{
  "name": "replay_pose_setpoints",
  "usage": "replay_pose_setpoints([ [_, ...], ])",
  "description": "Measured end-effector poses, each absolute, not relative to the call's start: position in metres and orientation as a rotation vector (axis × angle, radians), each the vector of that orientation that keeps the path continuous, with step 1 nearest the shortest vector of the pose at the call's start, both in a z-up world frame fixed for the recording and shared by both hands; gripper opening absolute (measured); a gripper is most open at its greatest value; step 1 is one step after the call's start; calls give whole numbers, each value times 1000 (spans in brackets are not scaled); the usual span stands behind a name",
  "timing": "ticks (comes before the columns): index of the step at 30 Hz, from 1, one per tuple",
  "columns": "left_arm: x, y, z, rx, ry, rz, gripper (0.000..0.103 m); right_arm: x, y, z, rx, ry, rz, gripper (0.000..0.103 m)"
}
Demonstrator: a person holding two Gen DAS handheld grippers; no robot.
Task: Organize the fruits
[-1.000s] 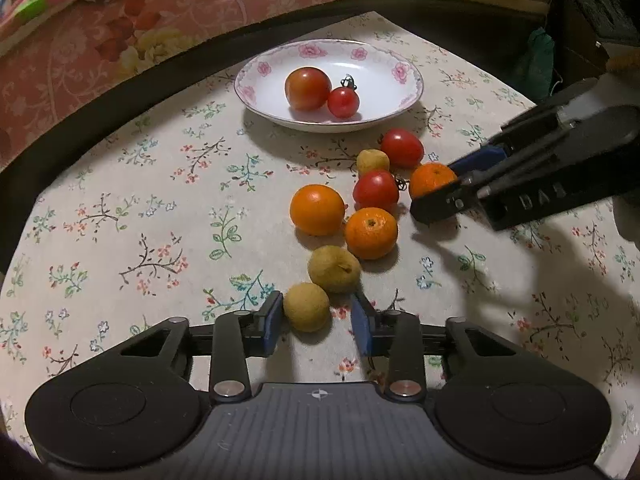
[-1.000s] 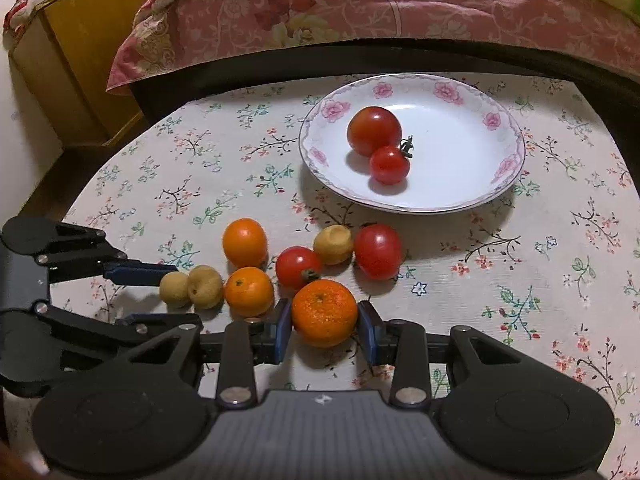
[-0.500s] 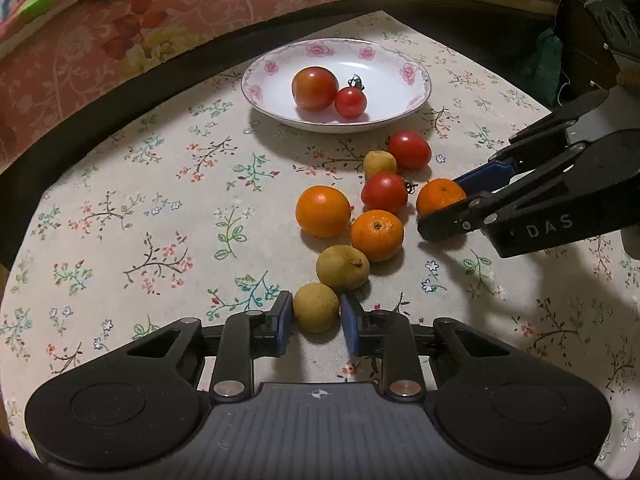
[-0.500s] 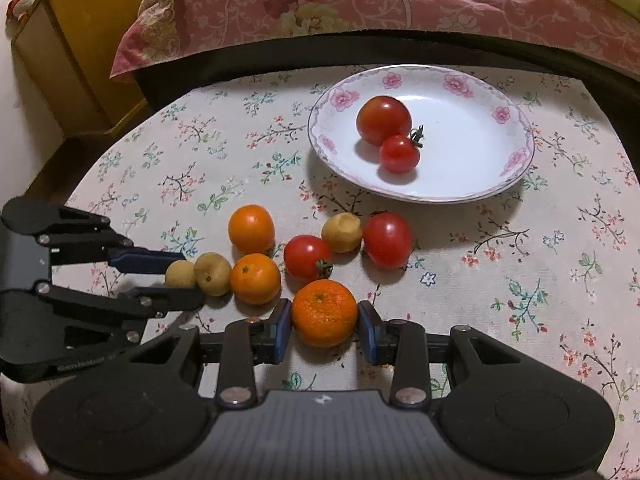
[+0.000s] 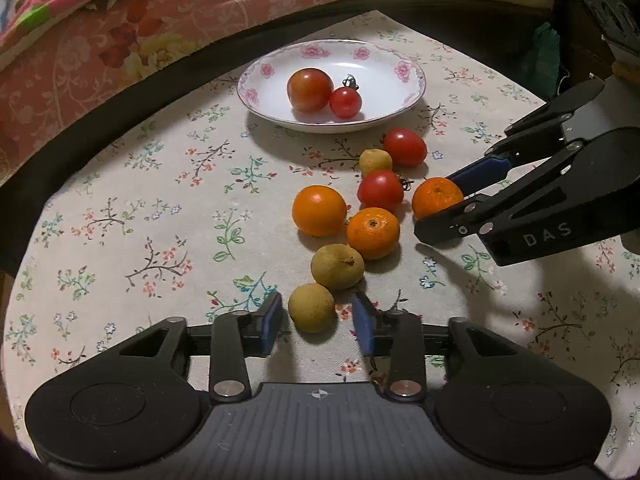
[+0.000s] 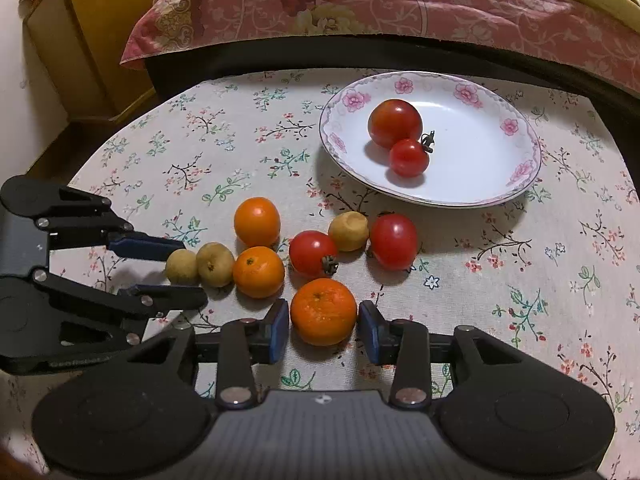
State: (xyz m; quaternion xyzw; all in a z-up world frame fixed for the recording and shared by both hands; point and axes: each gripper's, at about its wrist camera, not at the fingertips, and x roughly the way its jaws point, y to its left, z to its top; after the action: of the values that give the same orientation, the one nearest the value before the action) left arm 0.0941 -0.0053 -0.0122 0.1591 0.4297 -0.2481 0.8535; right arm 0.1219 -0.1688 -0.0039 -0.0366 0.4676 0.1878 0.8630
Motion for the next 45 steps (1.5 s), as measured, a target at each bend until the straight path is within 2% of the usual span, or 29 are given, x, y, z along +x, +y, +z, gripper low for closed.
replay_pose_setpoints([
  [3,95,-5,-13,327,907,-523,50,122,-169,-4,-76,983,386,43],
  [9,93,-6,-13,342,903,-528,49,121,-166,-2,-91,969,392,42],
  [11,93,-6,-13,333,906,-527,43,121,-166,-3,-89,985,391,38],
  [13,93,-6,-12,342,900,-514,32,120,-165,-4,-105,985,385,34],
  [45,93,-7,-11,333,917,-521,34,119,-169,3,-47,996,401,33],
])
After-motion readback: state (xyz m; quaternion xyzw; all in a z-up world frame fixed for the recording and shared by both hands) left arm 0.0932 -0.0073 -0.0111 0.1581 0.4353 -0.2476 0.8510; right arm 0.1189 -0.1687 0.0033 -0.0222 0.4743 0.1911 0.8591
